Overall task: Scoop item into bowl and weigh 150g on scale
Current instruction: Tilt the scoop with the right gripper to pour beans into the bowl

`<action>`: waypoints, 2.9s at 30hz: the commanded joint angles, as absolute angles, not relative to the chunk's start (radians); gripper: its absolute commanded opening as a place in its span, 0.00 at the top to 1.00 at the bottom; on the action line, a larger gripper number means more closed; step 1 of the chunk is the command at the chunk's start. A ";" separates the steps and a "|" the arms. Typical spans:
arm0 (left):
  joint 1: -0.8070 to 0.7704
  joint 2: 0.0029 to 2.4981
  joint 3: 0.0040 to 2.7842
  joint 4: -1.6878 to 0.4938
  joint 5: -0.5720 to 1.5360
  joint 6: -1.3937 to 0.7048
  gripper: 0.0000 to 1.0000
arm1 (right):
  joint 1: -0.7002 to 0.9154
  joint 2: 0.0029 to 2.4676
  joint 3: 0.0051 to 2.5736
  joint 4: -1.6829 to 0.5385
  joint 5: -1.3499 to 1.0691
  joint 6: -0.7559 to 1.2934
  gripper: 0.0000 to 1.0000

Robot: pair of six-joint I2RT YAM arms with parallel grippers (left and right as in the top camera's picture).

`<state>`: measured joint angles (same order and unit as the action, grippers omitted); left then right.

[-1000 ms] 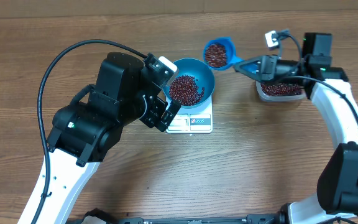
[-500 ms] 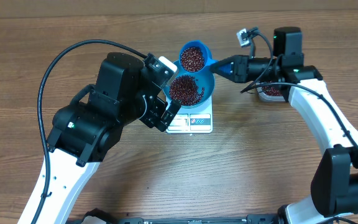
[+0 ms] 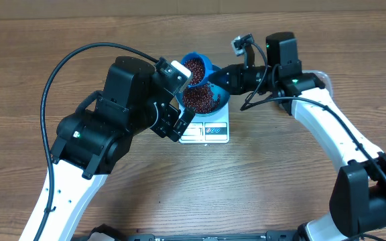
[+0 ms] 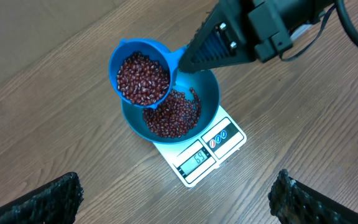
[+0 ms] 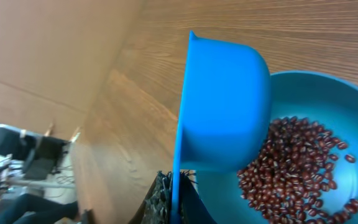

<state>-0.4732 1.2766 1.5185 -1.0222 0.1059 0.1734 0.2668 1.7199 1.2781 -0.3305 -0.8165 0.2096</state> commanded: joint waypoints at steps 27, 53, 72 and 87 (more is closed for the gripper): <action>-0.472 1.275 1.540 -1.021 0.124 0.159 0.00 | 0.339 1.603 1.311 -0.448 -0.471 0.023 0.96; -0.472 1.275 1.540 -1.021 0.124 0.159 0.00 | 0.375 1.552 1.311 -0.555 -0.327 -0.089 0.96; -0.472 1.275 1.540 -1.021 0.124 0.159 0.00 | 0.441 1.549 1.311 -0.563 -0.157 -0.193 0.96; -0.472 1.275 1.540 -1.021 0.124 0.159 0.01 | 0.440 1.549 1.311 -0.566 -0.145 -0.268 0.96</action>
